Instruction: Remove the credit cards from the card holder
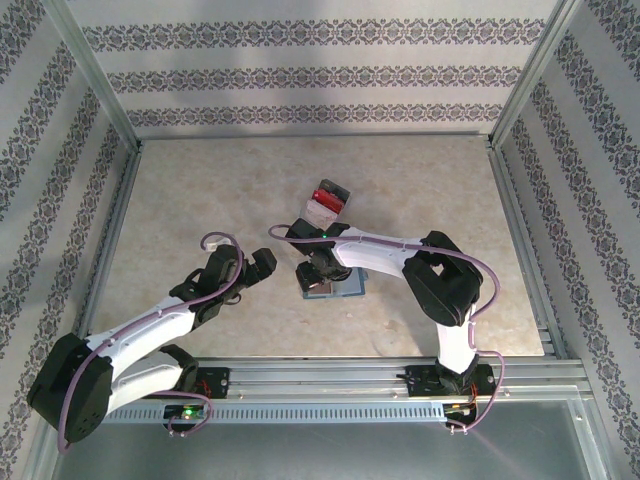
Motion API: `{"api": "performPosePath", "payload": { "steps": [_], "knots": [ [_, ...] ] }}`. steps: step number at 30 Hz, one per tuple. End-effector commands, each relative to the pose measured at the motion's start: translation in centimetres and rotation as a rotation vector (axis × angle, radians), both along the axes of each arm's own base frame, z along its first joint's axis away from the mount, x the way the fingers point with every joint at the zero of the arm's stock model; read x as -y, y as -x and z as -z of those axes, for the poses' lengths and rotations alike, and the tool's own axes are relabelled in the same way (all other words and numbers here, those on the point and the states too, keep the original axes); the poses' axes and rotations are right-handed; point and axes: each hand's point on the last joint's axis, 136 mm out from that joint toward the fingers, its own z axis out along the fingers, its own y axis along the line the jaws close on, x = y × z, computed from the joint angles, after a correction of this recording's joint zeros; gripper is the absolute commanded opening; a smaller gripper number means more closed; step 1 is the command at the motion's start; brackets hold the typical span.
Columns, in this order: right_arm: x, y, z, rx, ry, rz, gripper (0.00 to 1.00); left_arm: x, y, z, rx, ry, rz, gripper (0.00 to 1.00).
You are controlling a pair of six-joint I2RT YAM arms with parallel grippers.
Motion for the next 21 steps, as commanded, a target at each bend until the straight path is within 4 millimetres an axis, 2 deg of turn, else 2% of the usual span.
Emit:
{"api": "performPosePath", "payload": {
  "steps": [1,7,15,21],
  "knots": [
    [0.3,0.6,0.5,-0.013,0.019,0.004,0.67,-0.2,-0.4,-0.4,0.006,0.018,-0.018,0.99],
    [0.8,0.7,1.2,-0.021,0.042,0.010,0.65,-0.1,-0.5,-0.5,0.006,0.013,-0.015,0.99],
    [1.0,0.4,0.9,-0.016,0.019,0.018,0.47,-0.1,-0.5,-0.5,0.005,0.013,-0.009,0.99],
    [1.5,0.1,0.0,0.015,0.020,0.029,0.44,0.1,-0.5,-1.0,0.013,0.005,0.011,0.99]
  ]
}}
